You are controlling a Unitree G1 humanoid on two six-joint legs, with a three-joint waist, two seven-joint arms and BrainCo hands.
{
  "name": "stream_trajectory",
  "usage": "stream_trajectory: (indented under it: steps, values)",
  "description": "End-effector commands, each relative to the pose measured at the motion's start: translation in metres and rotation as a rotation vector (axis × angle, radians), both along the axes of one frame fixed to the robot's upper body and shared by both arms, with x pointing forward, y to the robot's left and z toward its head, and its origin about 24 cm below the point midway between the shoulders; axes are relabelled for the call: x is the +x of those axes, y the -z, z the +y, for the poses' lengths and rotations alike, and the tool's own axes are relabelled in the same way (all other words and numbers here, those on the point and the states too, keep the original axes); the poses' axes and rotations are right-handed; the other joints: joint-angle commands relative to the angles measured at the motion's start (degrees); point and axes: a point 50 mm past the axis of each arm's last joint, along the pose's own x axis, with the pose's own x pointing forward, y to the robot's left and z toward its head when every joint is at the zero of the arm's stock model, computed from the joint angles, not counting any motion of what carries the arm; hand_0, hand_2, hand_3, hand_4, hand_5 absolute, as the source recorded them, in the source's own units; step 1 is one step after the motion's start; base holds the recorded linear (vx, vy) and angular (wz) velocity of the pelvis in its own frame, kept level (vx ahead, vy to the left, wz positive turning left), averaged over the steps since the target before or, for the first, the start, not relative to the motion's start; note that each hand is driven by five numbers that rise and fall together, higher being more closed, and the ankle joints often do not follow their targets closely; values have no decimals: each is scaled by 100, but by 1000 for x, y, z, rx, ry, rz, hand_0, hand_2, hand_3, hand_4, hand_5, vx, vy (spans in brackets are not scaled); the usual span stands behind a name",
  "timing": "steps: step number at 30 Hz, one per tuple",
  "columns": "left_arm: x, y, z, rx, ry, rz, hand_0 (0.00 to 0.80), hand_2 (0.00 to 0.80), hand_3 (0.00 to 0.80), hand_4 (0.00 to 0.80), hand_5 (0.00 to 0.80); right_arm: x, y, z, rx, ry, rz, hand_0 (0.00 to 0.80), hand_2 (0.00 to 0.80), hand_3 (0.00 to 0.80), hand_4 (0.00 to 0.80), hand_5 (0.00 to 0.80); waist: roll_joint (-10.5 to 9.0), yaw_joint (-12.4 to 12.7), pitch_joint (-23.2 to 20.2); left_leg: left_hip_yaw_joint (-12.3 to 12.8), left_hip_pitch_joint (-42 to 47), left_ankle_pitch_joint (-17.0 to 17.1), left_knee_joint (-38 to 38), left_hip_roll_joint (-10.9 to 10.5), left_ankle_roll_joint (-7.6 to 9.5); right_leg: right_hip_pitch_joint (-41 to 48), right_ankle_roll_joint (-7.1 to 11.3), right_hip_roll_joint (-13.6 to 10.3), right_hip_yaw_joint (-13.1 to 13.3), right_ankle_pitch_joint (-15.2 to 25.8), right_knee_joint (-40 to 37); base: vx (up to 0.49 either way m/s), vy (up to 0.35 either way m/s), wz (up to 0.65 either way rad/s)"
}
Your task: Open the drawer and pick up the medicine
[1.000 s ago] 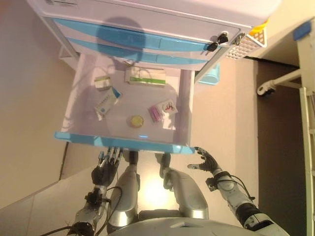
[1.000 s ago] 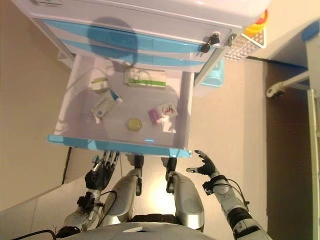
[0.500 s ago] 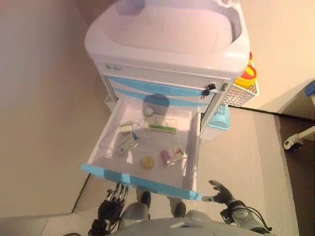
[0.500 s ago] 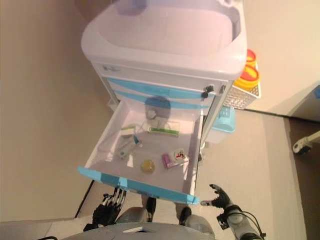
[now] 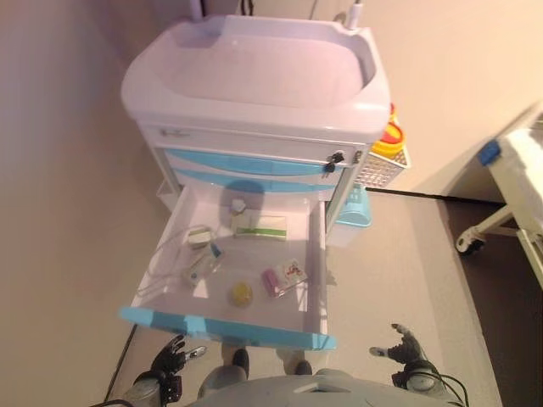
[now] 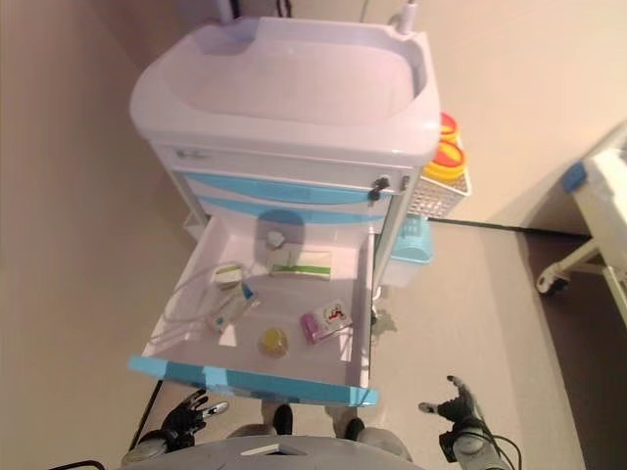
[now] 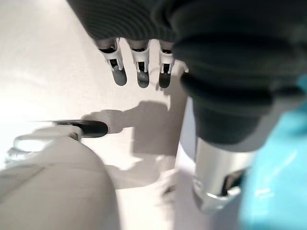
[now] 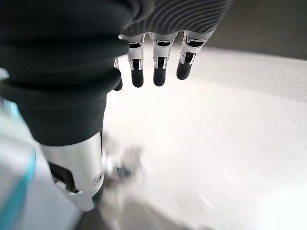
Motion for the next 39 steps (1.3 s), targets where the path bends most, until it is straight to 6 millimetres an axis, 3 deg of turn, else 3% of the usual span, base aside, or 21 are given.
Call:
stream_trajectory:
  steps: [1, 3, 6, 9, 14, 18, 24, 30, 39]
  values:
    - [-5, 5, -13, 30, 118, 49, 0, 0, 0, 0, 0, 67, -59, -13, -104, 9, -362, 0, 0, 0, 0, 0, -81, -94, 118, 146, 202, -608, 79, -272, 181, 283, 324, -38, 250, 361, -316, 1, 43, -27]
    - [-15, 7, -15, 11, 64, 69, 0, 0, 0, 0, 0, 95, -100, 3, -145, -105, -570, 0, 0, 0, 0, 0, -68, -195, 89, 226, 234, -633, 42, -273, 193, 264, 345, -48, 319, 387, -352, -1, 55, -21]
    - [-25, 9, -15, -14, -31, 82, 0, 0, 0, 0, 0, 115, -154, 36, -210, -373, -820, 0, 0, 0, 0, 0, -52, -267, 24, 300, 233, -640, -11, -267, 200, 223, 377, -73, 355, 392, -394, -10, 43, -19]
    - [-30, 11, -17, -14, -35, 102, 0, 0, 0, 0, 0, 123, -189, 65, -219, -662, -938, 0, 0, 0, 0, 0, -59, -210, -41, 297, 202, -641, -39, -261, 179, 194, 397, -110, 309, 370, -413, -9, 15, -8]
    - [-38, 12, -17, -10, -45, 121, 0, 0, 0, 0, 0, 117, -218, 109, -226, -1097, -1001, 0, 0, 0, 0, 0, -77, -11, -96, 164, 132, -619, -71, -276, 160, 194, 400, -168, 151, 322, -441, -15, 0, 7]
    - [-39, 11, -12, -6, -30, 144, 0, 0, 0, 0, 0, 114, -219, 137, -246, -1351, -945, 0, 0, 0, 0, 0, -97, 201, -109, 12, 91, -591, -81, -302, 145, 238, 402, -208, -13, 302, -476, -14, -19, 19]
    - [-36, 10, -6, 3, -14, 166, 0, 0, 0, 0, 0, 126, -186, 159, -339, -1528, -736, 0, 0, 0, 0, 0, -105, 506, -99, -243, 62, -559, -91, -349, 137, 320, 381, -225, -211, 274, -518, -9, -23, 18]
    - [-29, 9, -3, 13, 35, 170, 0, 0, 0, 0, 0, 135, -151, 167, -433, -1544, -557, 0, 0, 0, 0, 0, -82, 808, -76, -534, 12, -454, -163, -387, 112, 375, 384, -256, -482, 269, -527, -10, -30, 28]
    - [-16, 5, 2, 34, 77, 139, 0, 0, 0, 0, 0, 142, -124, 169, -746, -1702, -384, 0, 0, 0, 0, 0, -81, 1122, -67, -818, -95, -335, -222, -418, 77, 410, 418, -292, -790, 272, -560, -8, -20, 24]
